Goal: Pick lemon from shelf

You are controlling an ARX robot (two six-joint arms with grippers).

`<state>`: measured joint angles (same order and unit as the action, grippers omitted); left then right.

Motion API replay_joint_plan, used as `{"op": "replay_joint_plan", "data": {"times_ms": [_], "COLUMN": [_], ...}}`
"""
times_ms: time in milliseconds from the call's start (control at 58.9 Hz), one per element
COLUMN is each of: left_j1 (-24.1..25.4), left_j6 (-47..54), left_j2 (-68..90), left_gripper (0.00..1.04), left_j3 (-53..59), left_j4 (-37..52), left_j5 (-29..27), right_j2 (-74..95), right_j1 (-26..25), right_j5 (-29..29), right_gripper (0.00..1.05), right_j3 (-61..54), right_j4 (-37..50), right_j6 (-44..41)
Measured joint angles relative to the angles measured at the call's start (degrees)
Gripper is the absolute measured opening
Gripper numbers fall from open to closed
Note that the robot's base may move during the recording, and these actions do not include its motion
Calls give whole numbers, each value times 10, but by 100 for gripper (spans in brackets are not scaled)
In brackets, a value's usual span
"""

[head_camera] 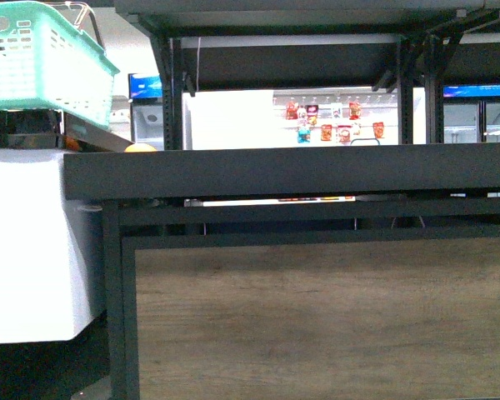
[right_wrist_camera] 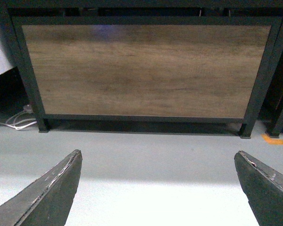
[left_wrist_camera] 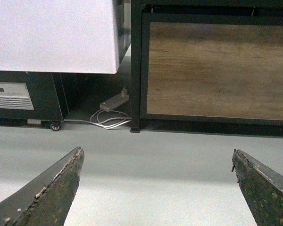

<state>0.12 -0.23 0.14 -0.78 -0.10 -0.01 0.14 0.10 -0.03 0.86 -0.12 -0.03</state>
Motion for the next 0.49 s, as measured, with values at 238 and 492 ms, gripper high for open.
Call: {"op": "replay_joint_plan", "data": {"times_ms": [238,492], "left_j1": [0,0], "left_j6": [0,0], "left_j2": [0,0], "left_gripper": [97,97], "left_j3": [0,0], "left_j4": [0,0], "left_j5": [0,0], "right_j2": [0,0], "right_j1": [0,0], "right_j5": [0,0], "right_gripper": [97,97], "right_j3": [0,0], "right_j4": [0,0], "right_j6": [0,0]}}
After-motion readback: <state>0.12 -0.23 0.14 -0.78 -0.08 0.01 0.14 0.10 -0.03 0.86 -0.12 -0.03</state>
